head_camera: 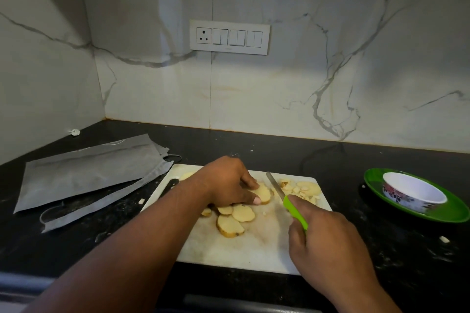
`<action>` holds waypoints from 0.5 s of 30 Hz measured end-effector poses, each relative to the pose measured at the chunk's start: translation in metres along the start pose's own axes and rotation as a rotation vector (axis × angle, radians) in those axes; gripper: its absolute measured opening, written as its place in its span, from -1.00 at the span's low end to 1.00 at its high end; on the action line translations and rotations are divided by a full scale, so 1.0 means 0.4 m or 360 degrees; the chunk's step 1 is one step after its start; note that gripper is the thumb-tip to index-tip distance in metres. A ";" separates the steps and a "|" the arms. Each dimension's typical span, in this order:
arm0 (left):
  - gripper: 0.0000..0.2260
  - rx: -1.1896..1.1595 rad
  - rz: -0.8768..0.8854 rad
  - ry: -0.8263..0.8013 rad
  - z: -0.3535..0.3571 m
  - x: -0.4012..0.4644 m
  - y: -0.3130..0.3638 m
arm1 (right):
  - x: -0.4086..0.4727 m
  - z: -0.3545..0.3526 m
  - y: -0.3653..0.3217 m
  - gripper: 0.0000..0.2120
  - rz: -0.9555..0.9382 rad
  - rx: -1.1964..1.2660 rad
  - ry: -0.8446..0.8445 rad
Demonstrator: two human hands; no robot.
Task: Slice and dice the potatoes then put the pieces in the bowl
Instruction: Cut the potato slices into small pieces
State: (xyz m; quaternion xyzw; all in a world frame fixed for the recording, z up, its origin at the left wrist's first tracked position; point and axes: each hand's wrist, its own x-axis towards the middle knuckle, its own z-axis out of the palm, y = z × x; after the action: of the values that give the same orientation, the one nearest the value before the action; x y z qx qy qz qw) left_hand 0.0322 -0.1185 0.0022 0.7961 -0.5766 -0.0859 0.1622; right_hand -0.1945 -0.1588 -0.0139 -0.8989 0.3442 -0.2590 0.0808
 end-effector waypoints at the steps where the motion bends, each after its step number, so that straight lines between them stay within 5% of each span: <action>1: -0.58 -0.0001 -0.0004 0.0005 -0.001 -0.001 0.003 | 0.006 0.001 -0.004 -0.50 -0.0014 -0.0028 0.0000; 15: -0.76 0.0018 -0.0008 -0.0001 0.008 0.008 0.019 | 0.037 0.028 -0.042 -0.55 -0.0111 -0.0191 -0.0095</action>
State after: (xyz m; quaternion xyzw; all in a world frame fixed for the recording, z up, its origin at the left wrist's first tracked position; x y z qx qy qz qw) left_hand 0.0254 -0.1243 0.0020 0.7984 -0.5753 -0.0833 0.1572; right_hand -0.1696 -0.1564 -0.0118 -0.9208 0.3249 -0.2138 0.0280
